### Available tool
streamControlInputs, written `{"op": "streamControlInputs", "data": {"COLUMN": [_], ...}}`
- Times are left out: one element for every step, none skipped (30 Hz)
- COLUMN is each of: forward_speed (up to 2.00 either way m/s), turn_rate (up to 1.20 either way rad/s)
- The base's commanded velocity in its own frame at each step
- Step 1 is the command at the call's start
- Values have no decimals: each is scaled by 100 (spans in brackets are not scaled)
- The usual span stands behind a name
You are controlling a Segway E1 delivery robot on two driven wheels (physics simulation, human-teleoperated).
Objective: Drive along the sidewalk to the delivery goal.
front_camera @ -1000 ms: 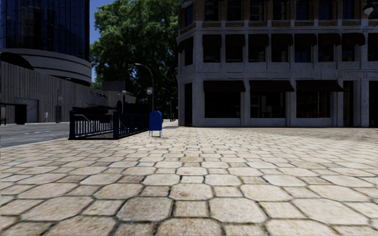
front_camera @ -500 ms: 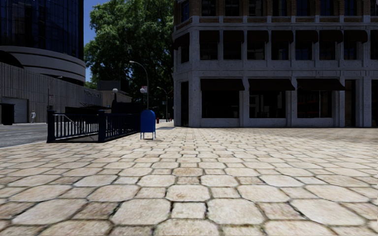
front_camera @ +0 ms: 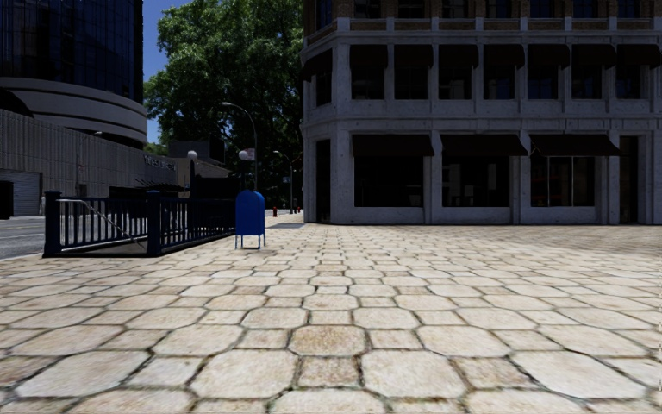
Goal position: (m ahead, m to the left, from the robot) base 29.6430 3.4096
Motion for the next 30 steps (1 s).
{"op": "streamControlInputs", "data": {"forward_speed": [161, 161, 161, 161, 161, 161, 161, 161, 161, 161, 161, 161, 161, 161, 161, 161, 161, 160, 160, 160, 160, 160, 160, 160, 160, 160, 160, 160, 160, 160], "turn_rate": [0, 0, 0, 0, 0, 0, 0, 0, 0, 0, 0, 0, 0, 0, 0, 0, -37, -89, -109, -115, -115, -114, -10, 0, 0, 0, 0, 0, 0, 0]}}
